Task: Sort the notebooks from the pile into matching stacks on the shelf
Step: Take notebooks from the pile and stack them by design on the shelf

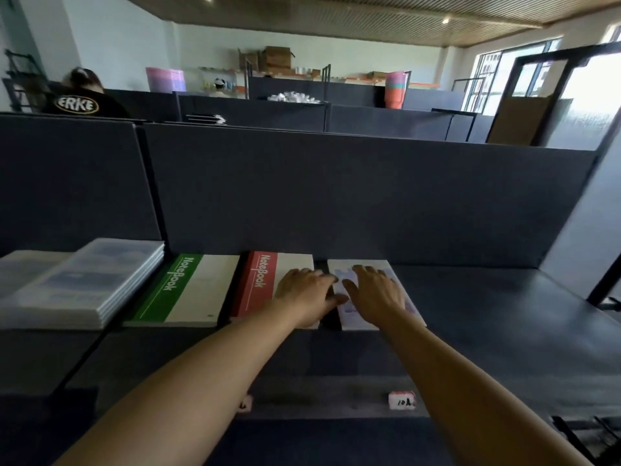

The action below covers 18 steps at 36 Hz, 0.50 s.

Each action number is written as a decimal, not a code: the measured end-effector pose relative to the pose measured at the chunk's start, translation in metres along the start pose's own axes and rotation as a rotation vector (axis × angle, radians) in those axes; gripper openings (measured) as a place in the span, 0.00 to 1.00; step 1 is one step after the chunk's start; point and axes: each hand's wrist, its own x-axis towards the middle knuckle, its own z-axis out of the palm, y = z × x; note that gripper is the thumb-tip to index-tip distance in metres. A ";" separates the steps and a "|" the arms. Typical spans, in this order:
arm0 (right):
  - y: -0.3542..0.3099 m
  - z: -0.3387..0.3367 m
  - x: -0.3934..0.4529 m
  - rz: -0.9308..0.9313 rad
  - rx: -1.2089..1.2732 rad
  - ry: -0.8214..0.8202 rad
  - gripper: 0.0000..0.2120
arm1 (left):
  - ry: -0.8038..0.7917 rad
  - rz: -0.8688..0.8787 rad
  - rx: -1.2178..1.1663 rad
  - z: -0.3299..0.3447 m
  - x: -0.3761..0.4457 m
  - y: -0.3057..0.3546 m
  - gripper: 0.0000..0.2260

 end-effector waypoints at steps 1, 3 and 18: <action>-0.007 -0.001 0.001 -0.038 0.009 0.008 0.24 | 0.011 -0.029 0.002 -0.003 -0.003 -0.007 0.22; -0.024 -0.001 0.004 -0.107 0.042 0.017 0.22 | 0.027 -0.089 0.013 -0.011 -0.013 -0.021 0.23; -0.194 0.014 -0.018 -0.455 0.074 -0.049 0.18 | 0.056 -0.469 0.100 -0.055 -0.159 -0.154 0.20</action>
